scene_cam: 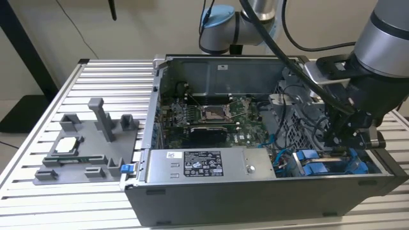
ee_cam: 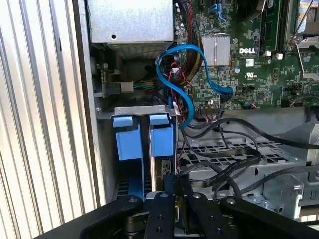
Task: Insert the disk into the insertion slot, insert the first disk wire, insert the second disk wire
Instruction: 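Insert the second disk wire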
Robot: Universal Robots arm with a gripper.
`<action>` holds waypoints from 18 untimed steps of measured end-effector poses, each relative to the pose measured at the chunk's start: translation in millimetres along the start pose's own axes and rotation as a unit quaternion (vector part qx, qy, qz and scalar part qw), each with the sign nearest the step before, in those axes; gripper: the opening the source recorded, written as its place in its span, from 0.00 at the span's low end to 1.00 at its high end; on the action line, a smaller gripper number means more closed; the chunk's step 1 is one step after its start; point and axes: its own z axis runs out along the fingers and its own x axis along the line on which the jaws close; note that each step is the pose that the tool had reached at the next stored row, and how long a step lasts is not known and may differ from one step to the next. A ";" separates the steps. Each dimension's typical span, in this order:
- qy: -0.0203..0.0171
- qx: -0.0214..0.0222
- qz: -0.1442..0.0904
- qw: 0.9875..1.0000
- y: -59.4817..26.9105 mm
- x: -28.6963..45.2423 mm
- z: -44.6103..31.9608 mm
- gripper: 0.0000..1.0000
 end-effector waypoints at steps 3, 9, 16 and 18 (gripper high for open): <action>0.000 0.000 0.000 1.000 0.0 0.0 0.0 0.00; 0.001 0.002 0.000 1.000 0.3 0.6 2.5 0.00; 0.001 0.010 -0.001 1.000 1.4 1.4 10.0 0.00; 0.000 0.012 -0.001 1.000 1.7 1.7 11.9 0.00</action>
